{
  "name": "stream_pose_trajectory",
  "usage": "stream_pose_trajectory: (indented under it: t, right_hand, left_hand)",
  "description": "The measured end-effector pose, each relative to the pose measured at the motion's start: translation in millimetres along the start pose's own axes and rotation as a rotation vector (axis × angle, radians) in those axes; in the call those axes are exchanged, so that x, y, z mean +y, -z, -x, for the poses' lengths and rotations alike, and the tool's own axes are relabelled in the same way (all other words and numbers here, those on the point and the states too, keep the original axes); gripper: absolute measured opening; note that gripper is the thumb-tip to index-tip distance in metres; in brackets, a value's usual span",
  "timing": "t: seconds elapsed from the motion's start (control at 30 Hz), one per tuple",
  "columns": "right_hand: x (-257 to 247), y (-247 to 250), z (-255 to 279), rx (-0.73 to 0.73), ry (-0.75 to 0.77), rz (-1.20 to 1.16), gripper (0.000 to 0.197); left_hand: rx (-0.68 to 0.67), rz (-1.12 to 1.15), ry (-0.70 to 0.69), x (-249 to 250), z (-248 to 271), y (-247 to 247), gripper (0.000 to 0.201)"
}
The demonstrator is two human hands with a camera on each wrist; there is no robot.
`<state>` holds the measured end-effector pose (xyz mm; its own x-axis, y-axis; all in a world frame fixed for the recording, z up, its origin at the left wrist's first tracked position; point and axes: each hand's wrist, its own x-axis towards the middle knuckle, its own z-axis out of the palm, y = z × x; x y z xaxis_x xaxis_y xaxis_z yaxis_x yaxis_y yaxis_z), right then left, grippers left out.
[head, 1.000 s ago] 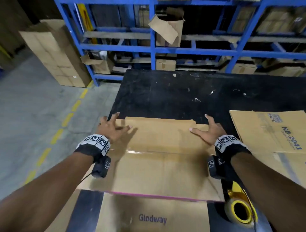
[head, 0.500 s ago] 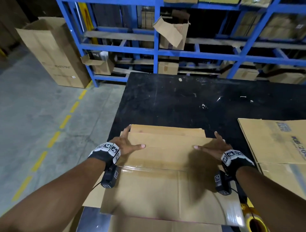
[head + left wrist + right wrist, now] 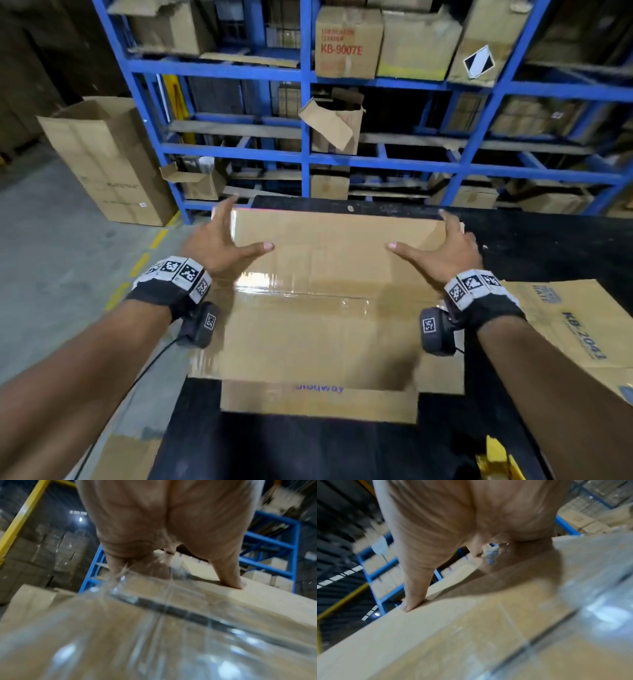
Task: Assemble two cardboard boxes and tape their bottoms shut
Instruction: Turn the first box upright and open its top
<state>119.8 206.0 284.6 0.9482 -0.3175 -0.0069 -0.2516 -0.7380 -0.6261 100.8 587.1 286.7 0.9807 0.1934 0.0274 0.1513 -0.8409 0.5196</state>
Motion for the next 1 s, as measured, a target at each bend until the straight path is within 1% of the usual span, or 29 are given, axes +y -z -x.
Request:
stream_pose_trajectory:
  t: [0.07,0.1,0.13,0.2,0.27,0.3,0.33,0.43,0.5,0.53,0.63,0.77,0.9,1.0]
  right_hand:
    - [-19,28,3,0.127,0.11,-0.113,0.12]
    - [-23,39,5,0.161,0.155,-0.172,0.116]
    - [-24,48,7,0.176,0.181,-0.231,0.112]
    - [-14,58,11,0.199,0.183,-0.338,0.109]
    - [2,58,18,0.188,0.163,-0.362,0.112]
    - [11,53,22,0.158,0.16,-0.329,0.114]
    - [20,46,26,0.112,0.161,-0.272,0.114]
    - [48,15,43,-0.013,0.188,-0.081,0.113]
    - [69,-7,54,-0.074,0.13,0.028,0.114]
    - [79,-16,61,-0.104,0.099,0.059,0.115]
    - [97,-26,74,-0.125,0.06,0.07,0.116]
    - [100,-17,63,-0.133,0.093,0.076,0.124]
    - [90,-18,61,-0.163,0.046,0.052,0.125]
    - [89,-22,68,-0.139,0.063,0.062,0.124]
  left_hand:
    - [0.15,0.114,-0.088,14,4,26,0.111]
    - [0.199,0.193,-0.134,17,8,36,0.11]
    - [0.229,0.273,-0.182,19,14,42,0.107]
    - [0.241,0.389,-0.238,16,26,47,0.1]
    - [0.2,0.453,-0.228,7,38,42,0.1]
    - [0.159,0.45,-0.207,1,44,35,0.103]
    - [0.118,0.414,-0.178,-6,50,26,0.107]
    - [-0.019,0.196,-0.061,-25,69,-13,0.118]
    - [-0.108,0.076,-0.009,-35,84,-41,0.119]
    - [-0.126,0.033,-0.001,-40,91,-53,0.118]
    - [-0.079,-0.053,0.021,-54,101,-70,0.119]
    - [-0.11,-0.011,0.048,-56,92,-62,0.122]
    - [-0.152,-0.012,0.038,-45,85,-66,0.13]
    - [-0.107,0.067,0.034,-47,94,-71,0.136]
